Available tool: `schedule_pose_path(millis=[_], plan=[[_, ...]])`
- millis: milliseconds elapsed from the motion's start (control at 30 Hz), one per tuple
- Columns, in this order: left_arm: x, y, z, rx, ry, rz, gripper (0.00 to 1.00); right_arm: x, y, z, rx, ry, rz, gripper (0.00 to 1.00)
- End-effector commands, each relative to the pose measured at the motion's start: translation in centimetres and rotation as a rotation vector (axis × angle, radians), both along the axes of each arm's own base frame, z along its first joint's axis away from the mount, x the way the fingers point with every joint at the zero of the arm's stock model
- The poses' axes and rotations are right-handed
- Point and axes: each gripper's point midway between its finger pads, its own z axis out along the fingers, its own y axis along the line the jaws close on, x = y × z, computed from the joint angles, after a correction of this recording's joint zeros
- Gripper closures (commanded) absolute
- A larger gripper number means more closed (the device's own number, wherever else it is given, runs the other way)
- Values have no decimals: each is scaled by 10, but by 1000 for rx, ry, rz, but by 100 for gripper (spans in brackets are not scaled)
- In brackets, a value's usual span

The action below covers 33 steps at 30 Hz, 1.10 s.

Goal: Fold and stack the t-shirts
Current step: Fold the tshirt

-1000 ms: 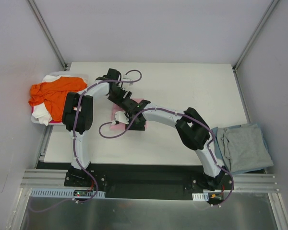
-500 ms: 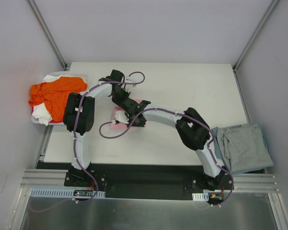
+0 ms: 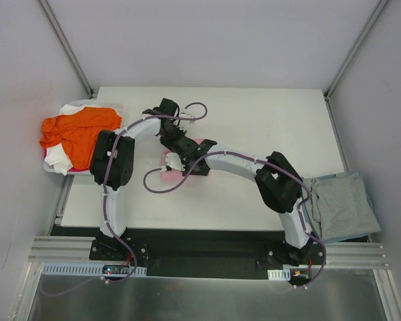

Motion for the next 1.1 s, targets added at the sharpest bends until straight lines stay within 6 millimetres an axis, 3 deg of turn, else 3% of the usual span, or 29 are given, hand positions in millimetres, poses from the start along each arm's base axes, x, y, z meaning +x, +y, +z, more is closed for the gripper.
schedule_pose_path(millis=[0,600,767,900,1067], plan=[[14,5,37,26,-98,13,100,-9,-34,40,-49,-30,-58,99],[24,-31,105,-62,-197,-43,100,-22,-84,65,-126,-94,-141,99],[22,-37,101,-62,-183,-59,100,-28,-93,63,-133,-80,-164,99],[19,-41,86,-63,-140,-65,100,-32,-98,54,-151,-60,-171,99],[20,-47,85,-72,-136,-77,100,-34,-104,50,-168,-49,-176,99]])
